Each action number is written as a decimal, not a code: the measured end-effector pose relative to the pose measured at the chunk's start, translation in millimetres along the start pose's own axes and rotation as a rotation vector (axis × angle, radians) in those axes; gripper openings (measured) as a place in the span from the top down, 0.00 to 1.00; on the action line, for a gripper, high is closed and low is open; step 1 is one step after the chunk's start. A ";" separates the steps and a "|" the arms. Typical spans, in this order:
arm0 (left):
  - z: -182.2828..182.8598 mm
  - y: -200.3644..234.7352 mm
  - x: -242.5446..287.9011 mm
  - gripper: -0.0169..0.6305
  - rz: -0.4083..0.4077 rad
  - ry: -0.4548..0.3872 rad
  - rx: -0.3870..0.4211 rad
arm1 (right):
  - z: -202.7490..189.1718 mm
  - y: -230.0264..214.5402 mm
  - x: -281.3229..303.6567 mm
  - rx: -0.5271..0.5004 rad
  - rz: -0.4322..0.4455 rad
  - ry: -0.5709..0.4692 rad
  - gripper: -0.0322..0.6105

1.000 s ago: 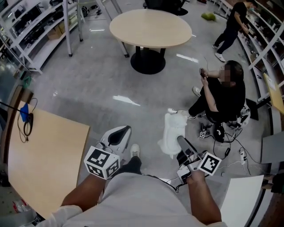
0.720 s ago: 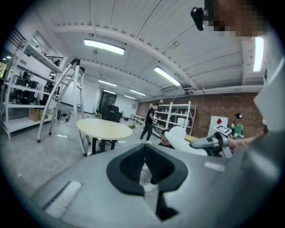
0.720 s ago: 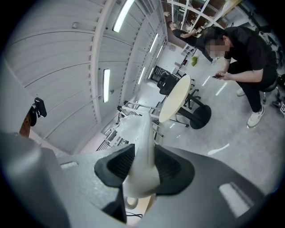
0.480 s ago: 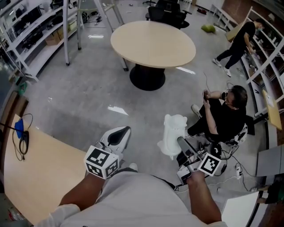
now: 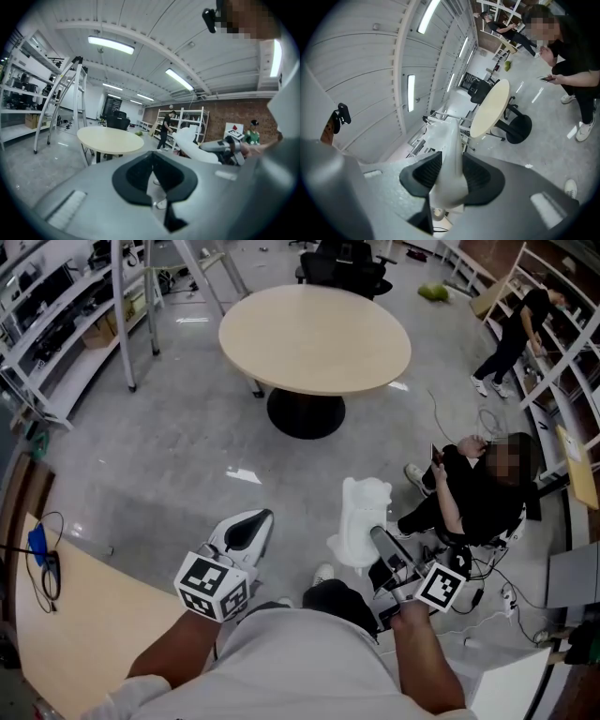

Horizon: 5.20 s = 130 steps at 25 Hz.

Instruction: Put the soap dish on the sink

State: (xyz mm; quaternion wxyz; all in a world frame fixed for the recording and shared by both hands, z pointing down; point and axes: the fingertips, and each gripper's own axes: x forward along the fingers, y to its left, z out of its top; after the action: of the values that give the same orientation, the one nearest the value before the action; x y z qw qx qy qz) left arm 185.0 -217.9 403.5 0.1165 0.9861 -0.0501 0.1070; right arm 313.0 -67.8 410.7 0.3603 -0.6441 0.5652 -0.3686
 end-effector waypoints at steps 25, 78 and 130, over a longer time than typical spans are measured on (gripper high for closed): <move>64.8 50.8 199.2 0.96 0.076 0.013 0.022 | 158.6 -97.9 124.1 -0.023 0.042 0.093 0.74; 72.2 299.3 398.7 0.96 0.017 0.259 -0.106 | 213.1 -328.6 448.8 0.256 -0.435 0.218 0.74; 94.4 301.4 357.3 0.96 -0.064 0.166 -0.026 | 263.2 -261.4 424.2 -0.163 -0.395 0.035 0.67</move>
State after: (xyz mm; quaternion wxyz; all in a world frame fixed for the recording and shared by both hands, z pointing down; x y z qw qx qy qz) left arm 513.9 -558.7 459.4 0.1365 0.9734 -0.0101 0.1837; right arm 704.0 -450.3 546.1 0.2176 -0.7630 0.4621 -0.3962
